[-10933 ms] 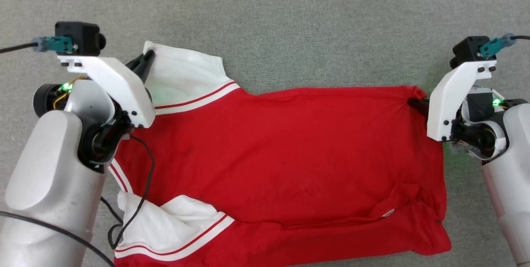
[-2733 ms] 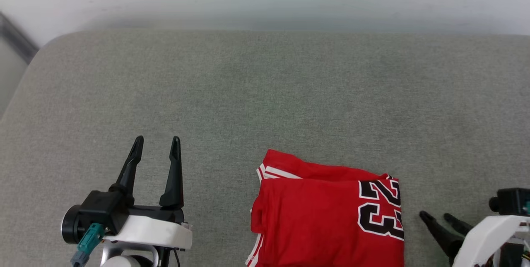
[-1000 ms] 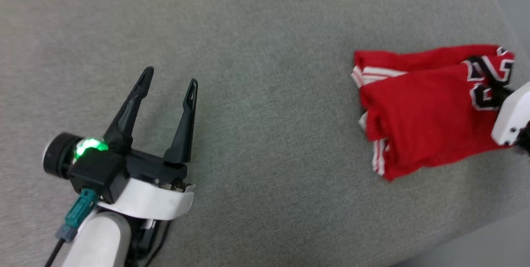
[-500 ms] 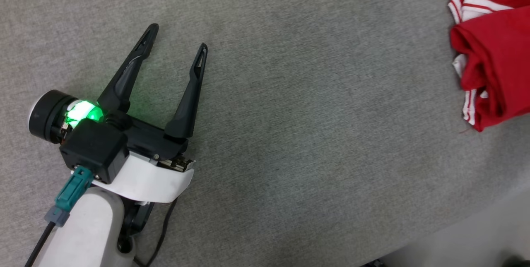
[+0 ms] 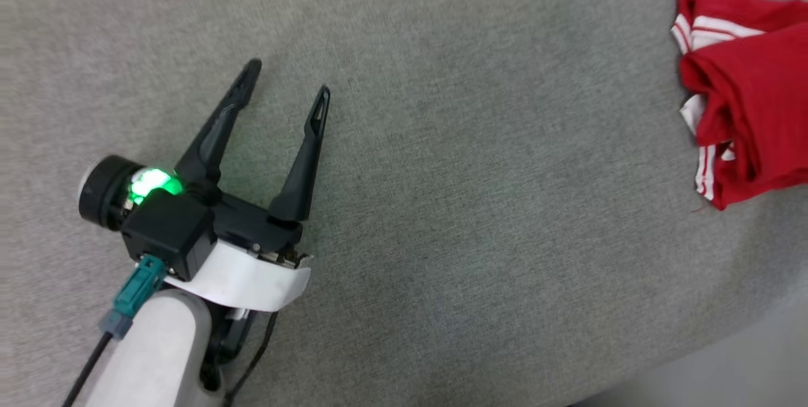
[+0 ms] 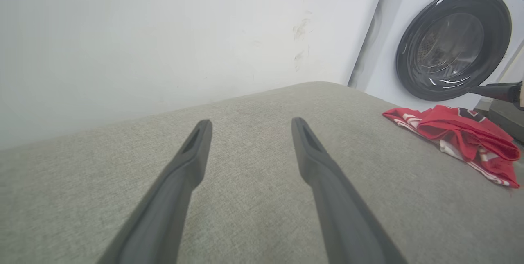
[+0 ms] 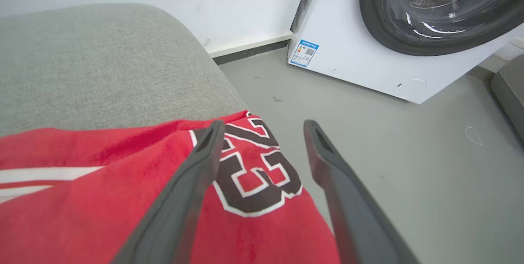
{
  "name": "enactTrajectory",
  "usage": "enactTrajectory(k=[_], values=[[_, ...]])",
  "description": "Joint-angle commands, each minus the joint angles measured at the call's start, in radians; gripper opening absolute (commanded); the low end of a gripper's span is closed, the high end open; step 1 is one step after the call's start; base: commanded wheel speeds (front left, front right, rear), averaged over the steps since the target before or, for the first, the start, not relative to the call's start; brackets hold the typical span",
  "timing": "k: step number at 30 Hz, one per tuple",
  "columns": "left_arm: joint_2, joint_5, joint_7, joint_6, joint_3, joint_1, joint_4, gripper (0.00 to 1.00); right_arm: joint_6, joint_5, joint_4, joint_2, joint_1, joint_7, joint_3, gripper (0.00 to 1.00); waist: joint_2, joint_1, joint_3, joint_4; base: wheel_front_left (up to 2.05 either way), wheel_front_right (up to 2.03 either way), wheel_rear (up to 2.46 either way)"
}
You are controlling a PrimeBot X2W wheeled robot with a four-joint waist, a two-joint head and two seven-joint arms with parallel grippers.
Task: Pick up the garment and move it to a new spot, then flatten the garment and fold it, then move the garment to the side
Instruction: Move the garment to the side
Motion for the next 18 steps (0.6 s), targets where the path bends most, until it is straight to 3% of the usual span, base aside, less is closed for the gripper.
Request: enactTrajectory(k=[1,8,18], values=[[-0.005,-0.006,-0.009,0.005,-0.001,0.019,0.009,1.0,-0.001,0.006,-0.009,0.008,0.015,-0.013,0.006,1.0,0.0,-0.0001,-0.049,0.01,0.0,0.0,0.0],[-0.047,-0.036,-0.046,0.041,0.003,0.087,0.068,1.0,-0.001,0.009,-0.119,0.059,0.117,-0.085,0.089,1.0,0.0,-0.0001,-0.187,0.052,0.0,0.0,0.0],[-0.088,-0.063,-0.082,0.107,0.041,0.208,0.142,1.0,-0.001,0.107,-0.36,0.12,0.374,-0.121,0.259,1.0,0.0,-0.0001,-0.344,0.156,0.0,0.0,0.0]])
